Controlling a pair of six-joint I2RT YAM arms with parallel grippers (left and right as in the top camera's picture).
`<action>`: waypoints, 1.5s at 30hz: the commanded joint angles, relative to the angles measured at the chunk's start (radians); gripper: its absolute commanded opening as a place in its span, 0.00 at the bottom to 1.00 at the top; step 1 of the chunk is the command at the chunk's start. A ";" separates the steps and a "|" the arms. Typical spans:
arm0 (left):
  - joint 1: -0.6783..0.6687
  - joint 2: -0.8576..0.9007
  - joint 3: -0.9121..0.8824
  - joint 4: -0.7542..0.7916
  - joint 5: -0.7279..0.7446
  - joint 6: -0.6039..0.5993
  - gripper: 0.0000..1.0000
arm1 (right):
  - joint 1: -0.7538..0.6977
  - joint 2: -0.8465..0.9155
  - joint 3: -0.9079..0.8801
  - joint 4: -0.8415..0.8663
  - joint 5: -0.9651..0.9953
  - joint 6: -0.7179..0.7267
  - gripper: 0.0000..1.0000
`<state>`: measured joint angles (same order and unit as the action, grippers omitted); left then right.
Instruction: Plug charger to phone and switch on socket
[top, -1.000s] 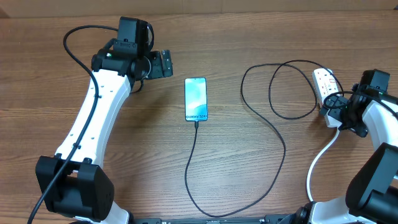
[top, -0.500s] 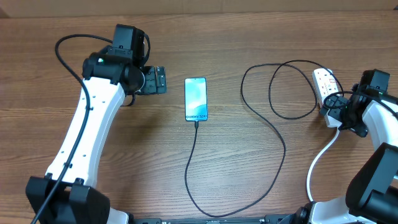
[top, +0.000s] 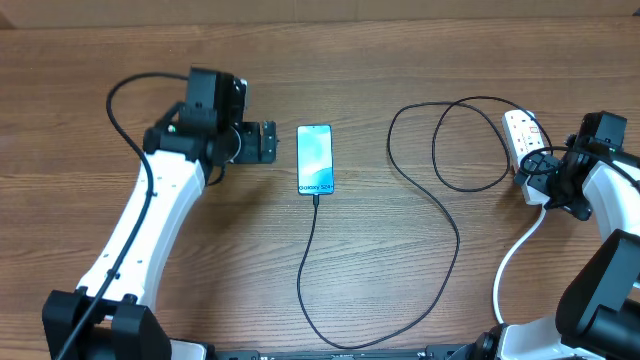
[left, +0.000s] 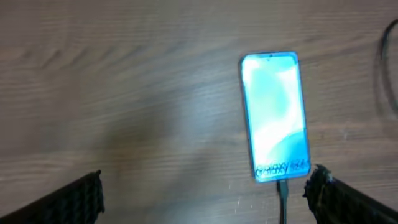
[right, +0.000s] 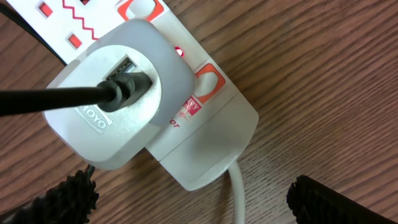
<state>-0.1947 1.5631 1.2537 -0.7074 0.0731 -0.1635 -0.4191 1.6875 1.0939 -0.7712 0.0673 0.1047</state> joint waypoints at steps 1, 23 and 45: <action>0.004 -0.055 -0.111 0.115 0.080 0.047 1.00 | -0.001 -0.019 0.019 0.003 0.010 -0.002 1.00; 0.004 -0.276 -0.671 0.905 0.235 0.059 1.00 | -0.001 -0.019 0.019 0.003 0.010 -0.002 1.00; 0.004 -0.385 -0.877 1.096 0.234 0.056 1.00 | -0.001 -0.019 0.019 0.003 0.010 -0.002 1.00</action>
<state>-0.1947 1.2156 0.4168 0.3672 0.2970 -0.1226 -0.4191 1.6875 1.0939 -0.7712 0.0673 0.1043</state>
